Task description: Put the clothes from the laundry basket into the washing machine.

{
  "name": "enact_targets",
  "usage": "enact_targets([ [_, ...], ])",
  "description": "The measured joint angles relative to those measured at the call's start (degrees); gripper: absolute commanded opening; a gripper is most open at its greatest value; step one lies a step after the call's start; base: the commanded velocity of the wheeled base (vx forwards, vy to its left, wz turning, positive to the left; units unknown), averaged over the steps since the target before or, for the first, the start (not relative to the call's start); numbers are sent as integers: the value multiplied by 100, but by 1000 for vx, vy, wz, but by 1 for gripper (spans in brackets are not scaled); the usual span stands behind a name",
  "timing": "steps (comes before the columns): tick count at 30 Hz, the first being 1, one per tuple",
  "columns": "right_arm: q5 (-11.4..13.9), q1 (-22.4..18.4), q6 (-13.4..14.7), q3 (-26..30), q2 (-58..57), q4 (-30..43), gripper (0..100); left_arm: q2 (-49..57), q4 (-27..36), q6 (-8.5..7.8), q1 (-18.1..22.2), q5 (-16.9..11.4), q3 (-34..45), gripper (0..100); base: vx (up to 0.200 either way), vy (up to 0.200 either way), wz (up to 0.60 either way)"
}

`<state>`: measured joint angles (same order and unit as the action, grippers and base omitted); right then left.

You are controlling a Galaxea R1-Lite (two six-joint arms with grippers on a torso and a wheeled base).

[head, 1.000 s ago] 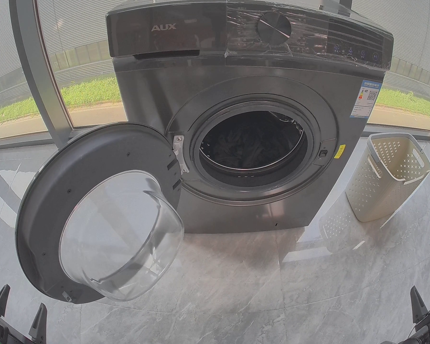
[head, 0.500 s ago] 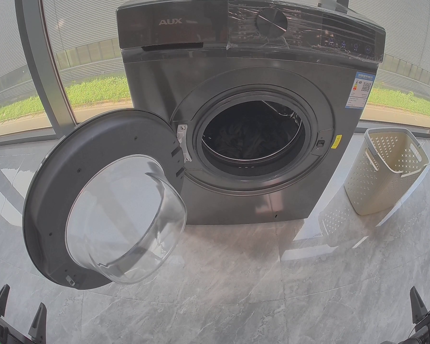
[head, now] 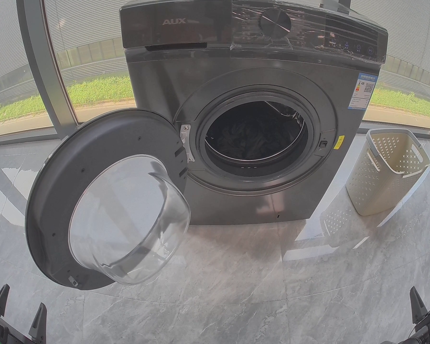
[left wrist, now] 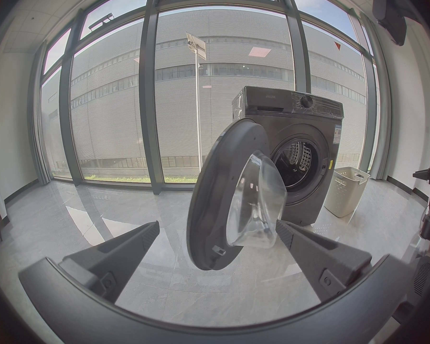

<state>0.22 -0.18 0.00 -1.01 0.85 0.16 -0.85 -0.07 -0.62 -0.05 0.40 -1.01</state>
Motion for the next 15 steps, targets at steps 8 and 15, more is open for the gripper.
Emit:
enact_targets([
  [8,0,2,0,0,2,2,100,0,0,-4,5,-2,0,100,0,0,0],
  [15,2,0,0,0,2,2,100,-2,-9,-50,15,2,0,100,0,0,0],
])
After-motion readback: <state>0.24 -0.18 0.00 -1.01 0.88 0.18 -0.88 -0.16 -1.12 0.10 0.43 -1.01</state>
